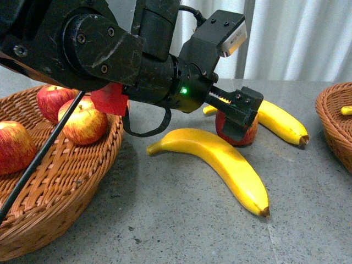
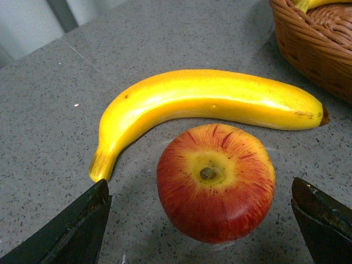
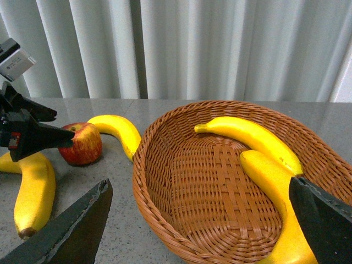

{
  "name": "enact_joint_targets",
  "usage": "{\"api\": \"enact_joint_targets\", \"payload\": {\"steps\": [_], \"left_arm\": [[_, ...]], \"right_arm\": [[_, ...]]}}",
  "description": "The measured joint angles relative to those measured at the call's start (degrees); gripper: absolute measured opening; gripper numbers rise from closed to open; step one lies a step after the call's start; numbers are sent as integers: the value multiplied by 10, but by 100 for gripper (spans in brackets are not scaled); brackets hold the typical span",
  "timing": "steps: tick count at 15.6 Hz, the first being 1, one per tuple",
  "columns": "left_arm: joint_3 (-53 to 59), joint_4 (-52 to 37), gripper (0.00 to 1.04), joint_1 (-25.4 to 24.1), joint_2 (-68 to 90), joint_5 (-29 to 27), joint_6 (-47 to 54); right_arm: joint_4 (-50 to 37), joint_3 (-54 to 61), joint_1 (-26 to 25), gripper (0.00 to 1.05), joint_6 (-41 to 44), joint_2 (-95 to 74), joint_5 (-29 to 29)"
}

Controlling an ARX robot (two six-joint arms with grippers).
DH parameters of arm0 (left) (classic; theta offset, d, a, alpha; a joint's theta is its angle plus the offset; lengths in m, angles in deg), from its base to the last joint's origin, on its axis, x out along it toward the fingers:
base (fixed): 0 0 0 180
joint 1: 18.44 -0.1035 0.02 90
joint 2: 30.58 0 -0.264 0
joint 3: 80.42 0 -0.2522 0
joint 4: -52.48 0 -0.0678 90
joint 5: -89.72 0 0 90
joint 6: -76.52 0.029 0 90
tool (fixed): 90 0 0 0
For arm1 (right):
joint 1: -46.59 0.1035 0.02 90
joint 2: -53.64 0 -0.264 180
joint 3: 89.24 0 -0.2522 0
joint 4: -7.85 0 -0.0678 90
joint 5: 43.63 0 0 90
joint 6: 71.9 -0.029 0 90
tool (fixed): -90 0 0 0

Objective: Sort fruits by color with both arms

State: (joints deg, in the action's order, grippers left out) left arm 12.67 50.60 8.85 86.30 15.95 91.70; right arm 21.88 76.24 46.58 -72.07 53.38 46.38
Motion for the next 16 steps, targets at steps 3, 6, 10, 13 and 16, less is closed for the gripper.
{"api": "enact_joint_targets", "payload": {"steps": [3, 6, 10, 13, 16], "left_arm": [[-47, 19, 98, 4, 43, 17, 3], [-76, 29, 98, 17, 68, 24, 3], [-81, 34, 68, 22, 76, 18, 4], [-33, -3, 67, 28, 16, -53, 19], [66, -69, 67, 45, -140, -167, 22]], "right_arm": [[0, 0, 0, 98, 0, 0, 0], [0, 0, 0, 98, 0, 0, 0], [0, 0, 0, 98, 0, 0, 0], [0, 0, 0, 98, 0, 0, 0], [0, 0, 0, 98, 0, 0, 0]]}}
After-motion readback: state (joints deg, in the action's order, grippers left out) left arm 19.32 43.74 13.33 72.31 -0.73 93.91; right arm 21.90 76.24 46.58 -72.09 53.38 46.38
